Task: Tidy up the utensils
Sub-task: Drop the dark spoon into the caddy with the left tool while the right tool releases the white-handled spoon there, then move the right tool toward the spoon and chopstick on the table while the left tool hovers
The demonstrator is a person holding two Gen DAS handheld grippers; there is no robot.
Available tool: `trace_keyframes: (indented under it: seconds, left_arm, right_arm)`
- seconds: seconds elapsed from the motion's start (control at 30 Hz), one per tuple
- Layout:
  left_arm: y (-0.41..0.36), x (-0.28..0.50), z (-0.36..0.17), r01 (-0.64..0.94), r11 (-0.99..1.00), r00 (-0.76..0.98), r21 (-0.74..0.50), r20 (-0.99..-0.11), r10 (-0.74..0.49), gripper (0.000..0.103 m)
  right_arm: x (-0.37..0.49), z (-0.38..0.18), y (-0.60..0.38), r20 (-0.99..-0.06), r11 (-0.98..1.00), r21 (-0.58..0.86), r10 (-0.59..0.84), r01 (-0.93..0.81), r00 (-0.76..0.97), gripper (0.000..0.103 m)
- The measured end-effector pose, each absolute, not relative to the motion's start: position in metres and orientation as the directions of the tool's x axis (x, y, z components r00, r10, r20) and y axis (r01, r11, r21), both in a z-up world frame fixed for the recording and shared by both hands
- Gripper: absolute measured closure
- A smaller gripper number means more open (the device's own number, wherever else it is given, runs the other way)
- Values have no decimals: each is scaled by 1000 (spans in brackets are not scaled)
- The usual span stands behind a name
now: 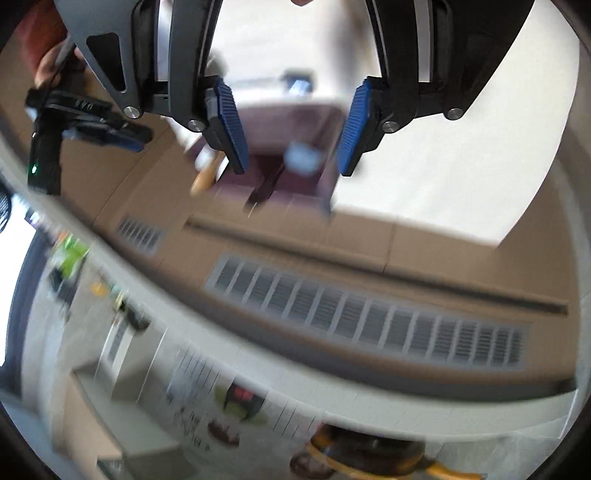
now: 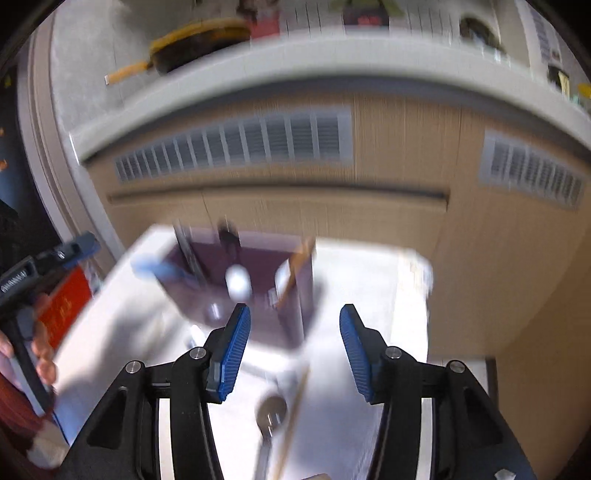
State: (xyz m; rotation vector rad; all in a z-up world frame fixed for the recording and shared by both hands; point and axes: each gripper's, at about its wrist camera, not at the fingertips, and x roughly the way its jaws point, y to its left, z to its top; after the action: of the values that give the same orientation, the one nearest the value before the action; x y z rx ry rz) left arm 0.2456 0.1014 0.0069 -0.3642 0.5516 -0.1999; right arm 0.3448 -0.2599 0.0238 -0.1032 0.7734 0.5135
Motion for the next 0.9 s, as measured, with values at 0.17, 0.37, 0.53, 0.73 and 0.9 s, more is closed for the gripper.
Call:
trace_keyframes:
  seconds: [0.17,0.37,0.53,0.73,0.9]
  left_arm:
    - [104,238,-57,-17,938,703,-347,-671,-235,48]
    - [112,228,-83,-99,936,654,-339,-731,-195,48]
    - [116,225,-85,-109,931,637,-349,-743,-205,48]
    - [115,223,-89,-96,929,617,-359,-753,-228,48]
    - [112,218,-89,-61,930,595,-364,-761,-259,48]
  right_arm:
    - [341,-45,-266,-814,890,154,361,-430,455,59]
    - [324,-84,-266,-828,864,327,457,-382,325,58]
    - [293,-84,-237,-819,815,344,504,-467,276,58]
    - [275,-69,-203,-814,734,301,531,-609,237,60]
    - [309,-51,-198,-808,784,28,383,-620,447,62]
